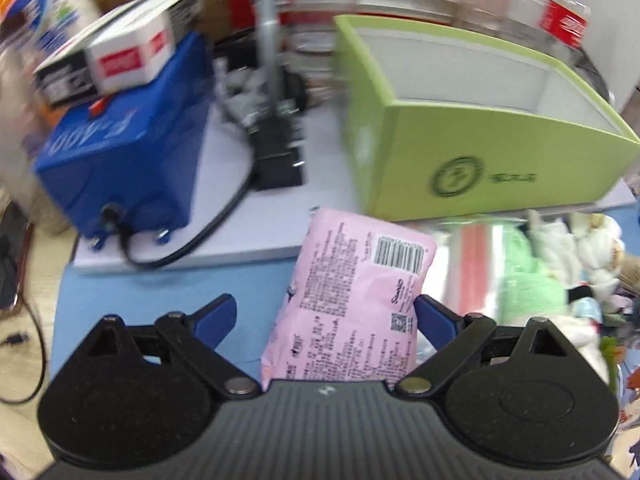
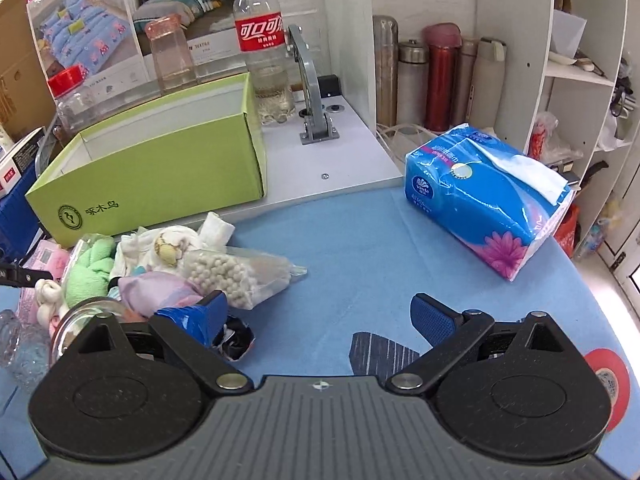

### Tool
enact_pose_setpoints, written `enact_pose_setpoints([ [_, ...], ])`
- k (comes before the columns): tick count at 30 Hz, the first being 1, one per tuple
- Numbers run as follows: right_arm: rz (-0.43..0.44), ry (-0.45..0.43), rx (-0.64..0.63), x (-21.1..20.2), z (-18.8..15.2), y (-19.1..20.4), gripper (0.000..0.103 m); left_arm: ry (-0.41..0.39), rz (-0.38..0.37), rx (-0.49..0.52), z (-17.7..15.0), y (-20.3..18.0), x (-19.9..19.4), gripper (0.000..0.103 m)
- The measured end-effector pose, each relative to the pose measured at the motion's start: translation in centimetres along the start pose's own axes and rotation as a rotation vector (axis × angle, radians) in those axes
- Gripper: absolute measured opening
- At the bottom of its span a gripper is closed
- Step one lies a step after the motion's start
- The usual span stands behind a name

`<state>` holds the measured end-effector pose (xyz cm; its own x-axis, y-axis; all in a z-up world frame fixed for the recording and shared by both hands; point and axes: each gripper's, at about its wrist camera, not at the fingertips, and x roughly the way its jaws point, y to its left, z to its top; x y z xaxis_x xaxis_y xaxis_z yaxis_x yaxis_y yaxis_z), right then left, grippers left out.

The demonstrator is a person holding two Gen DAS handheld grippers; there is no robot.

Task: Organize soft objects
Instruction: 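Move left gripper to pink wrapped pack while right gripper moves toward cotton swab bag, then grasp the pink wrapped pack with left gripper while right gripper approaches cotton swab bag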

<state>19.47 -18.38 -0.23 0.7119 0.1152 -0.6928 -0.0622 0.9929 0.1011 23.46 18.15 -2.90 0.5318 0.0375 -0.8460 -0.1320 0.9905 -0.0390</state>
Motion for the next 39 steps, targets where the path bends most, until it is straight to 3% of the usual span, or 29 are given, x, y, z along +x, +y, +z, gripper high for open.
enact_pose_setpoints([
  [3, 0.055, -0.003, 0.01, 0.5, 0.8, 0.0, 0.086, 0.005, 0.038, -0.074, -1.8, 2.9, -0.2, 0.094],
  [7, 0.137, 0.006, -0.031, 1.7, 2.4, 1.8, 0.086, 0.012, 0.006, -0.161, -3.4, 4.7, -0.7, 0.094],
  [14, 0.23, 0.143, -0.06, 7.2, 4.9, 4.5, 0.086, 0.01, 0.039, -0.123, -3.7, 3.2, -0.8, 0.094],
  [18, 0.164, 0.184, -0.074, 7.0, 4.1, 2.8, 0.085, 0.007, 0.034, -0.123, -3.6, 3.7, -0.7, 0.094],
  [21, -0.007, 0.185, -0.111, 6.1, 3.1, 0.4, 0.086, 0.003, 0.026, -0.133, -3.5, 3.8, -0.8, 0.094],
  [28, -0.212, 0.137, -0.126, 1.1, 0.3, -4.0, 0.086, -0.016, 0.016, -0.136, -3.6, 3.6, -1.4, 0.094],
  [33, -0.058, 0.044, -0.125, -0.7, 0.4, -3.9, 0.086, -0.011, 0.017, -0.12, -3.8, 3.3, -1.4, 0.094],
  [36, 0.073, 0.055, -0.278, 1.9, 0.9, -2.5, 0.085, -0.004, 0.018, -0.085, -4.0, 3.2, -1.2, 0.094],
  [39, 0.111, 0.118, -0.426, 4.2, 1.1, -2.1, 0.085, -0.006, 0.025, -0.052, -4.0, 3.2, -0.9, 0.094],
])
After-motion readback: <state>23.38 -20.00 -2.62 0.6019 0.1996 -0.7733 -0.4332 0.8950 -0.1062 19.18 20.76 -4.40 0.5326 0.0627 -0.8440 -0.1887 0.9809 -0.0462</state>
